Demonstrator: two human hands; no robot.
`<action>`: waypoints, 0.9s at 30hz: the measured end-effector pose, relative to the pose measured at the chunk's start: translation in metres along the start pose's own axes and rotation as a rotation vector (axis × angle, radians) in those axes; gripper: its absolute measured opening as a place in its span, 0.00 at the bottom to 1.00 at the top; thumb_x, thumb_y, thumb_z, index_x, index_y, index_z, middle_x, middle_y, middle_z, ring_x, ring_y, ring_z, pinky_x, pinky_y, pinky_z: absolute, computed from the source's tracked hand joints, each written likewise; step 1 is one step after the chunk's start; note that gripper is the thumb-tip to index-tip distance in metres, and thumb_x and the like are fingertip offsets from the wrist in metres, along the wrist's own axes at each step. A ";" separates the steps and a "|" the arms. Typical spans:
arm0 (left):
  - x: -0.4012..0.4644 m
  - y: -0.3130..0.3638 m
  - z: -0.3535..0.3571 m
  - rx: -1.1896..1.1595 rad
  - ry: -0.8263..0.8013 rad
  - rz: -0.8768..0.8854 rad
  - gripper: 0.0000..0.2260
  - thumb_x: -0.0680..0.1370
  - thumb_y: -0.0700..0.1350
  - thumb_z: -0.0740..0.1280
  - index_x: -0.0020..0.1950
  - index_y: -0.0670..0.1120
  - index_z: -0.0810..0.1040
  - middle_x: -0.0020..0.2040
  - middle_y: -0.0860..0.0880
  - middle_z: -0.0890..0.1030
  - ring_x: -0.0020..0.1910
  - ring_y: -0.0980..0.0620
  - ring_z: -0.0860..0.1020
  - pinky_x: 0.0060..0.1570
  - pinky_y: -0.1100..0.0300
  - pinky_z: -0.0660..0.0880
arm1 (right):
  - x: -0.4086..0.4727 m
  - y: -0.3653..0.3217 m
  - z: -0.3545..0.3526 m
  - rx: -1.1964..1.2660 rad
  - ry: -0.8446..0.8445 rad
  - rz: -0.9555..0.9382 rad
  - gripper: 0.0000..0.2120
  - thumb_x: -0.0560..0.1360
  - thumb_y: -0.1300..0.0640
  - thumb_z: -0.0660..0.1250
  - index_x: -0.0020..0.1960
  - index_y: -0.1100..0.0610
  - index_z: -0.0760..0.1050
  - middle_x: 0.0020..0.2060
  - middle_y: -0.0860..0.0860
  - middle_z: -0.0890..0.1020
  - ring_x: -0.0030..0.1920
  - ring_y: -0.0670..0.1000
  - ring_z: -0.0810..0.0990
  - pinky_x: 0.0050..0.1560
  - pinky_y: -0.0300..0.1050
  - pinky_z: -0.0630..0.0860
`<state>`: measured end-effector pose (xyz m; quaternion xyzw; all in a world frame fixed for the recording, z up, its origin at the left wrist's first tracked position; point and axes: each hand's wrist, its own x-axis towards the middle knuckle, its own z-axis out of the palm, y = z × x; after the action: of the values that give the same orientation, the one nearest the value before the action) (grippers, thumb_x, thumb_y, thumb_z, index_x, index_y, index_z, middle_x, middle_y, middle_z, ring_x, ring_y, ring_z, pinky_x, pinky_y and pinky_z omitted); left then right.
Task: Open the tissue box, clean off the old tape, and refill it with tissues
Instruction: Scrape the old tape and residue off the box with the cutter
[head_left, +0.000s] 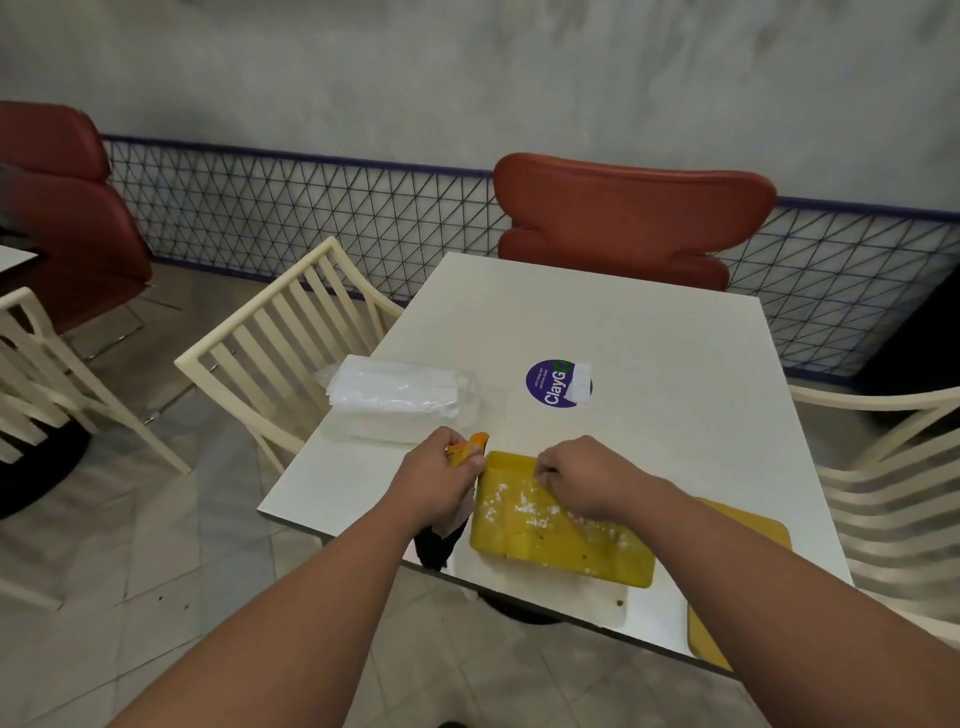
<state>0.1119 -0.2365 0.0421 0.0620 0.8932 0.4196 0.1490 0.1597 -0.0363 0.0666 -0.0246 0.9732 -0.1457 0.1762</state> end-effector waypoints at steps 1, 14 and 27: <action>0.004 0.004 0.002 0.004 0.002 -0.002 0.10 0.76 0.54 0.66 0.52 0.51 0.73 0.47 0.50 0.78 0.45 0.51 0.76 0.39 0.58 0.69 | 0.002 0.001 -0.002 0.007 0.011 0.019 0.13 0.81 0.57 0.57 0.58 0.54 0.79 0.57 0.51 0.81 0.56 0.53 0.76 0.56 0.47 0.74; 0.037 0.014 0.003 -0.009 -0.003 0.009 0.15 0.77 0.52 0.66 0.61 0.50 0.71 0.53 0.50 0.76 0.50 0.51 0.74 0.47 0.59 0.68 | -0.017 0.002 0.020 -0.470 0.178 0.047 0.54 0.64 0.37 0.74 0.78 0.52 0.48 0.71 0.53 0.63 0.68 0.56 0.64 0.66 0.53 0.65; 0.033 0.035 0.013 0.374 0.092 0.329 0.13 0.79 0.58 0.59 0.55 0.53 0.76 0.48 0.55 0.80 0.46 0.52 0.78 0.45 0.55 0.75 | -0.004 0.007 0.015 -0.411 0.144 0.101 0.53 0.63 0.39 0.75 0.78 0.49 0.49 0.67 0.50 0.66 0.65 0.55 0.66 0.63 0.52 0.67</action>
<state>0.0847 -0.1966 0.0545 0.2137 0.9391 0.2680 0.0241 0.1684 -0.0338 0.0524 -0.0009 0.9925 0.0632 0.1046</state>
